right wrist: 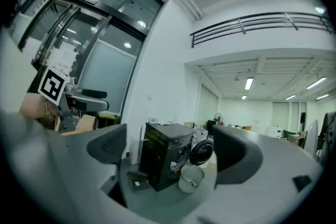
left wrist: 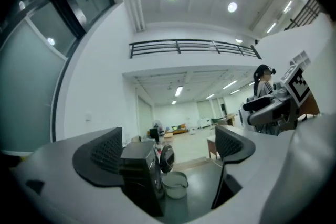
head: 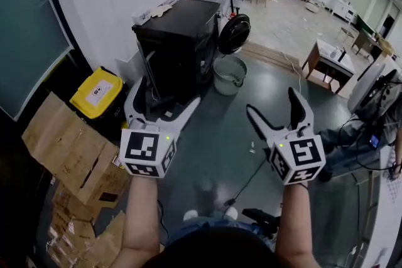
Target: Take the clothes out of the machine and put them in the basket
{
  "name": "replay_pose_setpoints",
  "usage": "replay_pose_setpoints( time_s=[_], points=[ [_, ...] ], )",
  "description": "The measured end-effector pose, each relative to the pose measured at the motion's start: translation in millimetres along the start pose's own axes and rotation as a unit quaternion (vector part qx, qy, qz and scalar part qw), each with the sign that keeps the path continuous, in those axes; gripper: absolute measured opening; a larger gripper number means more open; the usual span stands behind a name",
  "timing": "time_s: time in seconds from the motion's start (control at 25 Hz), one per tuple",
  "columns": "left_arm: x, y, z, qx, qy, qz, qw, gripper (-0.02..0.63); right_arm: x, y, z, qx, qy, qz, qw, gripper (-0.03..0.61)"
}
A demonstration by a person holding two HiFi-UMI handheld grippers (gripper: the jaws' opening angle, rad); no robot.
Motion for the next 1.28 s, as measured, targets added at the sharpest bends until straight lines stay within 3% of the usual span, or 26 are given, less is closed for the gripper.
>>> replay_pose_setpoints(
  time_s=[0.04, 0.12, 0.28, 0.48, 0.68, 0.96, 1.28],
  points=[
    [1, -4, 4, -0.008, 0.001, -0.004, 1.0, 0.532, 2, -4, 1, -0.003, -0.003, 0.006, 1.0, 0.517],
    [2, -13, 12, -0.022, 0.0, -0.002, 0.9998, 0.563, 7, -12, 2, 0.004, -0.003, 0.005, 1.0, 0.575],
    [5, -32, 30, -0.032, 0.007, 0.017, 0.9993, 0.569, 16, -31, 5, 0.011, 0.003, -0.005, 1.0, 0.575],
    [5, -72, 36, -0.028, 0.023, 0.057, 0.9977, 0.568, 31, -57, -10, -0.065, 0.008, 0.014, 0.998, 0.569],
    [11, -88, 41, -0.062, 0.034, 0.076, 0.9945, 0.566, 48, -80, -7, -0.075, 0.024, -0.016, 0.997, 0.569],
    [22, -79, 67, -0.091, 0.04, 0.075, 0.9922, 0.566, 61, -110, 19, -0.052, 0.005, 0.015, 0.999, 0.565],
    [62, -31, 139, -0.076, 0.047, 0.07, 0.9936, 0.566, 91, -125, 92, -0.034, 0.037, 0.013, 0.999, 0.559]
  ],
)
Point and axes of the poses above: the fingertips, and each gripper's own axes: z forward along the fingers, y to its left, x out of its underside, the point moved 9 cm from there along -z, backward along the fingers, and after that the axes turned 6 degrees about -y, right-handed, at the moved point
